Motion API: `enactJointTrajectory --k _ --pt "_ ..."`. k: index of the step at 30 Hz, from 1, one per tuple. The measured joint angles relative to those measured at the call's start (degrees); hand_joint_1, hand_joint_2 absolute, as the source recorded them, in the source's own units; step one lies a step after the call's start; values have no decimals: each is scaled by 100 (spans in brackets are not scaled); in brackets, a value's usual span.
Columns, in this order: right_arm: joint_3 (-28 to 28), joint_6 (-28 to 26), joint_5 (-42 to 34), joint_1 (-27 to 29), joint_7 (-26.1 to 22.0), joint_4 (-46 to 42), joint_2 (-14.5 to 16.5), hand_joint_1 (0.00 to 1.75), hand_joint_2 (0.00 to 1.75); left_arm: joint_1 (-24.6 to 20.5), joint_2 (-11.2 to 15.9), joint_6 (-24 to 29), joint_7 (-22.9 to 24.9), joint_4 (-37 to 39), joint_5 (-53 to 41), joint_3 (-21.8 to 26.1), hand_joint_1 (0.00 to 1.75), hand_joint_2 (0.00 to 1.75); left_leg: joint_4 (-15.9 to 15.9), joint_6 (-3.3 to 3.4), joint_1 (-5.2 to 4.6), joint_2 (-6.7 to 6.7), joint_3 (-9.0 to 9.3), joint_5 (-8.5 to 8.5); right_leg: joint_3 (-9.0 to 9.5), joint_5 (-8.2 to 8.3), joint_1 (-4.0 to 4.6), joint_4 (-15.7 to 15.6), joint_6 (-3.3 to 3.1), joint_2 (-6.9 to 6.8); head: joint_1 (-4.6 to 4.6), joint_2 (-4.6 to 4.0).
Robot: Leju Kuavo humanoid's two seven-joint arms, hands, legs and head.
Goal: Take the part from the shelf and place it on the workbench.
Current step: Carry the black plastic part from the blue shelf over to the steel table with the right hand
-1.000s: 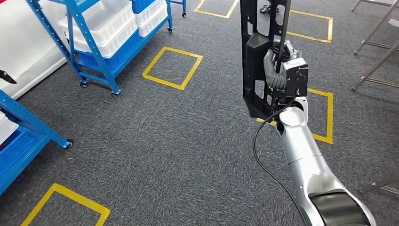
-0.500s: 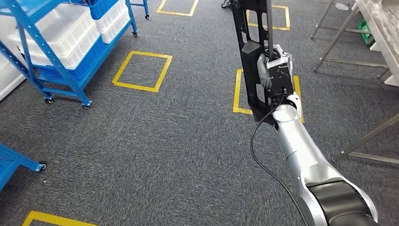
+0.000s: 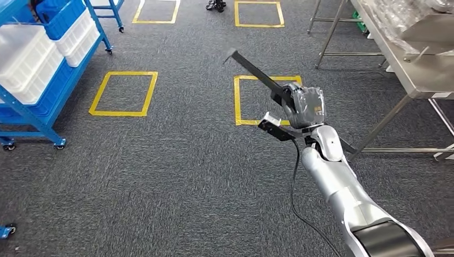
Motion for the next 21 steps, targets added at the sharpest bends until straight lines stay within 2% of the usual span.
enactJointTrajectory --k 1,2,3,4,5,7,8,9,10,11,12,14,15,16,18,19,21 --pt "3 -12 625 24 312 0 -28 175 175 -4 1 0 -7 0 0 0 0 175 -39 19 -6 -13 21 -13 -21 18 -13 -5 42 66 0 0" --pt "7 -11 1221 41 626 11 -67 175 175 -12 -3 -1 -14 -1 0 0 0 175 -65 45 -17 52 32 3 -37 42 -32 -21 88 138 -1 1" --pt "15 -1 1683 54 884 28 -104 175 175 -26 -9 -3 -16 -1 0 0 0 175 -100 86 -22 124 45 30 -50 50 -45 -28 124 131 0 0" --pt "28 22 2020 51 1104 49 -154 175 175 -40 -15 -4 -16 -1 0 0 0 175 -144 131 -24 196 62 61 -81 15 -38 17 151 12 1 0" --pt "50 53 2218 31 1263 73 -195 175 175 -51 -22 -6 -16 -1 -1 0 0 175 -188 172 -25 269 75 90 -156 -81 -28 162 174 -170 1 0" --pt "117 141 2394 -39 1475 138 -279 175 175 -48 -28 -8 0 -1 -3 0 0 175 -230 215 -46 409 83 115 -456 -424 -18 794 207 -553 2 -1" --pt "157 180 2426 -66 1526 184 -325 175 175 -37 -30 -8 11 -1 -5 0 0 175 -230 220 -57 482 80 114 -639 -583 -26 1181 225 -623 1 -1" --pt "192 213 2443 -80 1546 234 -379 175 175 -26 -30 -7 24 -1 -8 0 0 175 -228 222 -64 556 77 110 -765 -664 -34 1459 239 -650 1 -1" --pt "217 231 2443 -84 1541 285 -436 175 175 -20 -30 -7 31 -1 -11 0 0 175 -227 223 -67 628 78 104 -794 -643 -40 1541 248 -665 2 -1" --pt "233 241 2421 -93 1512 335 -488 175 175 -17 -31 -4 33 -1 -14 0 0 175 -225 219 -68 697 81 96 -695 -520 -41 1373 250 -689 2 -1" --pt "243 245 2386 -114 1469 382 -530 175 175 -16 -33 -2 35 -1 -16 0 0 175 -222 211 -70 762 89 84 -491 -339 -37 1010 245 -747 1 -1" --pt "257 247 2274 -208 1339 481 -580 175 175 -18 -44 14 35 -1 -18 0 0 175 -212 173 -101 894 109 50 -70 -86 13 219 189 -1024 1 -1" --pt "263 249 2224 -266 1283 533 -588 175 175 -20 -51 22 33 -1 -19 0 0 175 -209 147 -121 958 120 31 38 -41 42 4 147 -1107 1 -1" --pt "268 250 2177 -319 1235 588 -597 175 175 -21 -56 31 32 -1 -19 0 0 175 -210 119 -138 1023 131 13 72 -45 68 -81 107 -1141 1 -1" --pt "279 249 2123 -383 1182 687 -620 175 175 -27 -64 37 25 -1 -20 0 0 175 -189 59 -146 1119 150 -31 68 -32 63 -87 42 -988 1 0" --pt "287 244 2105 -406 1169 730 -633 175 175 -32 -67 40 20 -1 -21 0 0 175 -112 24 -135 1042 137 -81 77 -25 47 -99 19 -921 1 0" --pt "316 229 2089 -475 1161 824 -631 175 175 -39 -69 49 13 -1 -28 0 0 175 310 -24 -111 730 -30 -320 97 -13 10 -118 -46 -798 -1 0"
